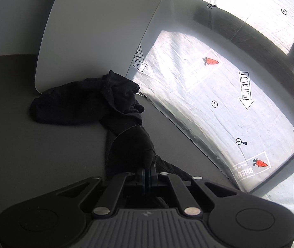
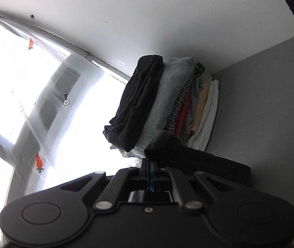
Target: Fold clothes
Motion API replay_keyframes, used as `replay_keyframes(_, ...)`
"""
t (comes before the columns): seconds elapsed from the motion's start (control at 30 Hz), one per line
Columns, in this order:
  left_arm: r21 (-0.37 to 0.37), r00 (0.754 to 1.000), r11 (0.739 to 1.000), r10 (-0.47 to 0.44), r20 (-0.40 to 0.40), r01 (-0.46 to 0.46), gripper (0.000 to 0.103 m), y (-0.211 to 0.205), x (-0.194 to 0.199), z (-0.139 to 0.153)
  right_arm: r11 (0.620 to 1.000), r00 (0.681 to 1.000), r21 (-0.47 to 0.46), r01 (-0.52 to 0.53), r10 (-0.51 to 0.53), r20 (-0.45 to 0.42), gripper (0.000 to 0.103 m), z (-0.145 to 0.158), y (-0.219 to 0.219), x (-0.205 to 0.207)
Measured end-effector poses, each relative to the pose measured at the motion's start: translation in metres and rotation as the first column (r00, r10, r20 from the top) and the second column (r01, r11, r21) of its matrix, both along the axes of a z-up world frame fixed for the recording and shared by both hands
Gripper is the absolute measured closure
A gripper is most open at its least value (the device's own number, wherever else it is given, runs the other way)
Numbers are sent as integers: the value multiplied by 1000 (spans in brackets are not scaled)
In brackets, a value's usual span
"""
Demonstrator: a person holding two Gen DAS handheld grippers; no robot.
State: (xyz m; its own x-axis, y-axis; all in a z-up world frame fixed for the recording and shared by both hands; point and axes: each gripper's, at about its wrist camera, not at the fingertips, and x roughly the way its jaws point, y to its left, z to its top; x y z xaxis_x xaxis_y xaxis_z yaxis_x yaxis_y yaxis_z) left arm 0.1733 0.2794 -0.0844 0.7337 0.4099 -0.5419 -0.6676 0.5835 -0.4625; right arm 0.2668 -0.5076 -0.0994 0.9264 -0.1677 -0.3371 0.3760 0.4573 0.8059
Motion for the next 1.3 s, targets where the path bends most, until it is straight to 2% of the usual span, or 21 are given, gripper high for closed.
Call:
replay_keyframes(0.23,-19,997,997,78,5,-77,100,10,33,-12,997,998,-46,-59,58,-9,101,8,18,76)
replay_keyframes(0.43,-40,991,990,132,-15,-132,100,22,64,-25,991,994,-84,-105,101,-52,101,8,39,155)
replay_keyframes(0.5,-25,989,990,141,-38,-142,100,25,75,-28,986,990,-112,-124,116,-79,101,6,48,181)
replay_keyframes(0.63,-21,985,987,157,-73,-159,99,32,95,-38,952,974,-242,-188,149,-171,102,2,72,227)
replay_keyframes(0.87,-11,979,986,162,-122,-164,99,39,125,-49,905,948,-329,-269,189,-255,102,-12,100,284)
replay_keyframes(1.1,-29,981,986,161,-108,-165,99,52,152,-46,847,926,-413,-334,213,-313,102,-13,131,346)
replay_keyframes(1.2,-9,983,989,149,-110,-151,99,55,171,-45,816,914,-447,-366,225,-338,102,-18,146,377)
replay_keyframes(1.3,14,985,991,132,-115,-131,99,58,194,-49,806,905,-452,-382,228,-360,102,-29,154,415)
